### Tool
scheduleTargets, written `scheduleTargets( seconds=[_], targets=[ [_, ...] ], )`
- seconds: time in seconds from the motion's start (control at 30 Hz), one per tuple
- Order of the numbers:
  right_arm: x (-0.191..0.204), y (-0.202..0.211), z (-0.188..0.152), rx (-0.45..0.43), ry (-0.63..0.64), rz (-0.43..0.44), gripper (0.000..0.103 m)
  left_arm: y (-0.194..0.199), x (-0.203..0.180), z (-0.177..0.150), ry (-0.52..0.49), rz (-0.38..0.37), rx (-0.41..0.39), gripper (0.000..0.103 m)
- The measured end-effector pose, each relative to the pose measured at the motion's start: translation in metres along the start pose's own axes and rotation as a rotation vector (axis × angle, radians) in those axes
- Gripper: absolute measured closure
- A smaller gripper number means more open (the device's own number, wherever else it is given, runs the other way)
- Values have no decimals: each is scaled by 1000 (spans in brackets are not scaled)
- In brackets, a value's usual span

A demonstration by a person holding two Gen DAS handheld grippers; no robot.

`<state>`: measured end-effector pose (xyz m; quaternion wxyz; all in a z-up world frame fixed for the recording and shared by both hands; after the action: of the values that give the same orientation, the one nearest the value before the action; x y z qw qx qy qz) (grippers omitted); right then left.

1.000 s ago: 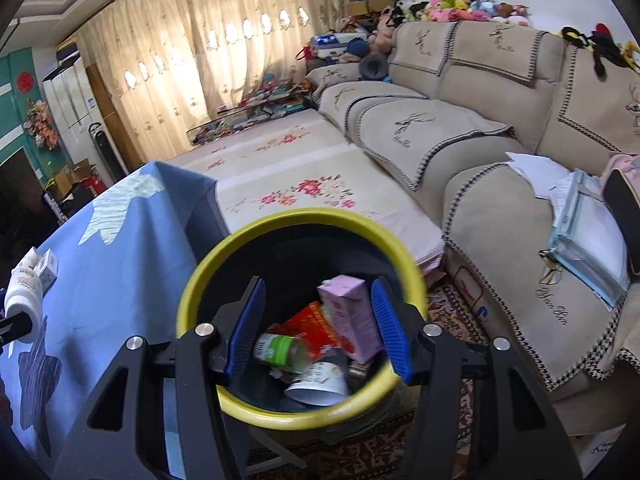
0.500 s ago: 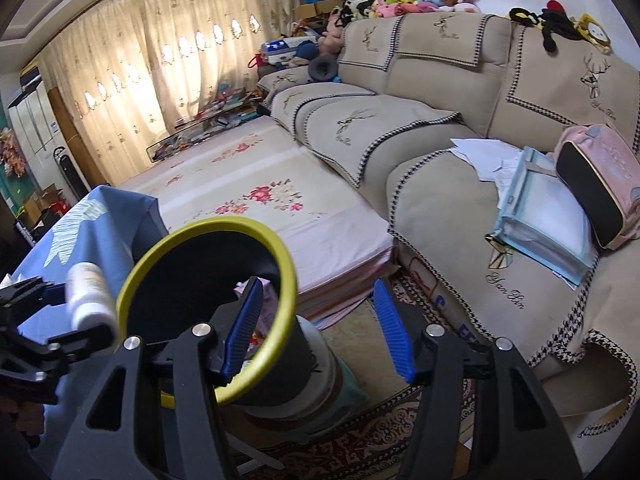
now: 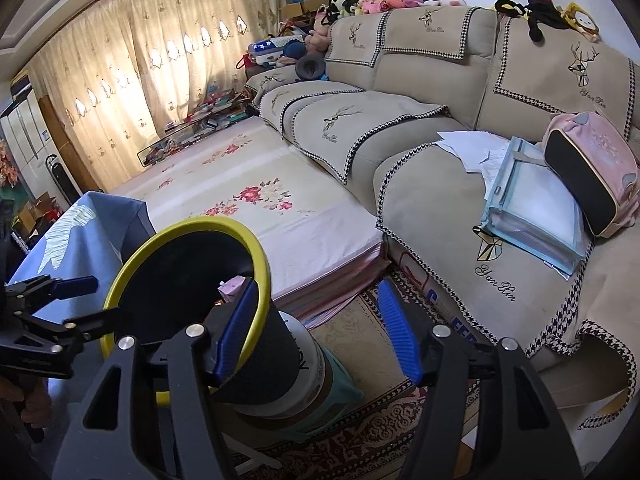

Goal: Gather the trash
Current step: 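Carry the pill bottle over the bin and open the left tool, then move the right tool to the white barcoded box and close on it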

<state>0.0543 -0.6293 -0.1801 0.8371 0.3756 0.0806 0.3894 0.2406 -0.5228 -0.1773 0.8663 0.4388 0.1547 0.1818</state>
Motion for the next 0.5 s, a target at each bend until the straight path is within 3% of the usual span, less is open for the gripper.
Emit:
scheduleTargets(
  seconds=[0.23, 0.4, 0.5],
  targets=[
    [29, 6, 1, -4, 51, 27, 43, 84, 47, -28, 108, 60, -179, 6],
    [57, 10, 2, -8, 90, 47, 42, 133, 99, -65, 210, 115, -244, 5],
    [79, 12, 1, -5, 124, 60, 42, 167, 136, -97, 263, 192, -286, 5]
  ],
)
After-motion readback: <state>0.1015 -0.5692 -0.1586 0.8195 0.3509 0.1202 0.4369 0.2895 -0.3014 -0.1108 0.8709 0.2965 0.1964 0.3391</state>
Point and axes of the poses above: each gripper's, at about its wrist camera, not at the fingertips, and y roughly against the way its jaws point, x to its left, z to its top, the point moved 5 cm from there along -y, roughly the way its jaws point, and after that the axes turned 2 degrees about -z, right-handed, at the moved point
